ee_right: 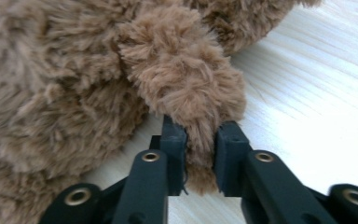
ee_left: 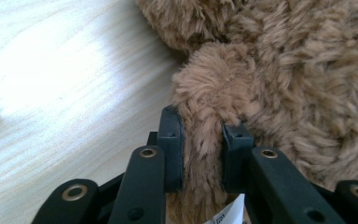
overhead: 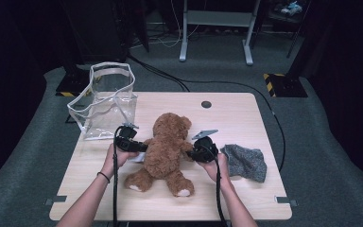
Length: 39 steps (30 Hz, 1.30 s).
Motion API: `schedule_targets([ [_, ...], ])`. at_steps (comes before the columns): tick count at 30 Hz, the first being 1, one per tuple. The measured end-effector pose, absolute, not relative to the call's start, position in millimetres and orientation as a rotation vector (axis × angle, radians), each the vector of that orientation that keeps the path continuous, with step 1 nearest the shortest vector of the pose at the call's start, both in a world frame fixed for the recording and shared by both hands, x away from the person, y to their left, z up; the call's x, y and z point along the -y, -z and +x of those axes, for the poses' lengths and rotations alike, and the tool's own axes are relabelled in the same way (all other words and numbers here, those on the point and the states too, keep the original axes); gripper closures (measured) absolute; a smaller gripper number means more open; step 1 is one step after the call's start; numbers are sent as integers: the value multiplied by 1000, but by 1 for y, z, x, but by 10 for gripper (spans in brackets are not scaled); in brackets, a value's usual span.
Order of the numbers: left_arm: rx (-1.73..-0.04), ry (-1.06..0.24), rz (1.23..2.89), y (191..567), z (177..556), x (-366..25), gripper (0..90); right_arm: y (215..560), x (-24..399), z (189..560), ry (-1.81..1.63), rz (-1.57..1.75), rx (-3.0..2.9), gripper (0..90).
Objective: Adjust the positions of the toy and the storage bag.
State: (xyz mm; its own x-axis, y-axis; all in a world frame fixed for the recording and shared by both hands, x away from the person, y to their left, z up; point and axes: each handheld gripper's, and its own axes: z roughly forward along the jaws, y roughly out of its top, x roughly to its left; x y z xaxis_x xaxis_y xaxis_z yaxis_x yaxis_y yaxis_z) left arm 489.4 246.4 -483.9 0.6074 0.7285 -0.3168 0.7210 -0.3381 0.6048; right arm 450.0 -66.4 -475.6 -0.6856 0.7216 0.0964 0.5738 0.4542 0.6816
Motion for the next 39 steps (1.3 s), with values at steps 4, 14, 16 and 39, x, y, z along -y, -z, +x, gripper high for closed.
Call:
schedule_targets([
  [4,-1168,-40,2125,478,490,-250,534,473,68,451,-1016,1134,-2480,584],
  [14,-1228,-107,2036,443,483,-257,267,458,100,440,-1032,1213,-2348,212],
  [16,-1221,-128,2031,434,482,-255,227,456,109,435,-1040,1246,-2315,178],
  [39,-1267,-48,2103,422,502,-163,0,499,200,392,-808,1491,-1973,25],
])
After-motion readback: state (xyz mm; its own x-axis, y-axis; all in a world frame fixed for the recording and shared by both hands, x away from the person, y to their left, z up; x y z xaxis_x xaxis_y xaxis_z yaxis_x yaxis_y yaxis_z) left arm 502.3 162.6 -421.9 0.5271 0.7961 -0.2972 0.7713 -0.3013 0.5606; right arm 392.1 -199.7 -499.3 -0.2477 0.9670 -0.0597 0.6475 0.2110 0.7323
